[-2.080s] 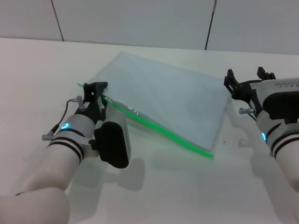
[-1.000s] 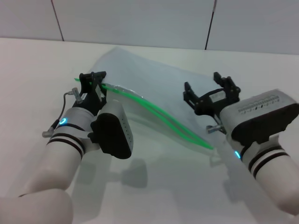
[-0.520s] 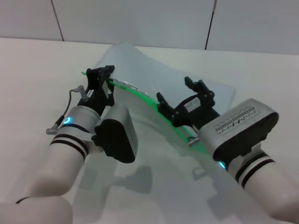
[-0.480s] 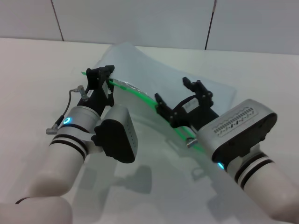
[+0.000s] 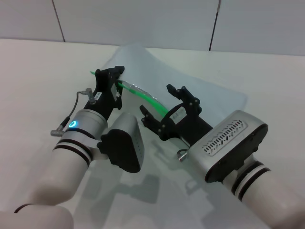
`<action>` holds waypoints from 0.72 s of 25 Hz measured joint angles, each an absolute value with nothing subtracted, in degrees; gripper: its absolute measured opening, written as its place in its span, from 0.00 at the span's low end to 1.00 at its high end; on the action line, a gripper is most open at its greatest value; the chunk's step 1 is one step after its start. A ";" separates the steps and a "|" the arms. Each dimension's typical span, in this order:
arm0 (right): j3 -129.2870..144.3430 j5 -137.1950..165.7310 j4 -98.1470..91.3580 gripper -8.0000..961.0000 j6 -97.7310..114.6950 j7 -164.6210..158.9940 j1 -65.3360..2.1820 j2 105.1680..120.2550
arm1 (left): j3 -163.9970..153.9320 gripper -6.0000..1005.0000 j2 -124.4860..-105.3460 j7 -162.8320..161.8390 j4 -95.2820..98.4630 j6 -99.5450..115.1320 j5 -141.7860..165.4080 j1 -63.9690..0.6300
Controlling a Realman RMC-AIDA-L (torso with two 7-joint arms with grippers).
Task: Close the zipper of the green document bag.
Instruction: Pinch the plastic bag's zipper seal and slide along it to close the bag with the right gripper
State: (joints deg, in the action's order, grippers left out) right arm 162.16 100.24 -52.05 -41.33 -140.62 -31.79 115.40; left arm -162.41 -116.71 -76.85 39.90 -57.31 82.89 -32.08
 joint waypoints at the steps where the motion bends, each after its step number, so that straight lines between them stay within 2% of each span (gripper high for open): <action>1: 162.16 100.39 -52.05 0.83 -41.11 -140.62 -31.89 115.39 | -162.44 0.06 -116.71 -76.82 39.94 -57.31 83.26 -32.08; 18: 161.85 103.87 -52.08 0.80 -40.75 -140.56 -32.99 115.58 | -163.74 0.06 -116.74 -76.63 40.44 -57.28 86.00 -32.39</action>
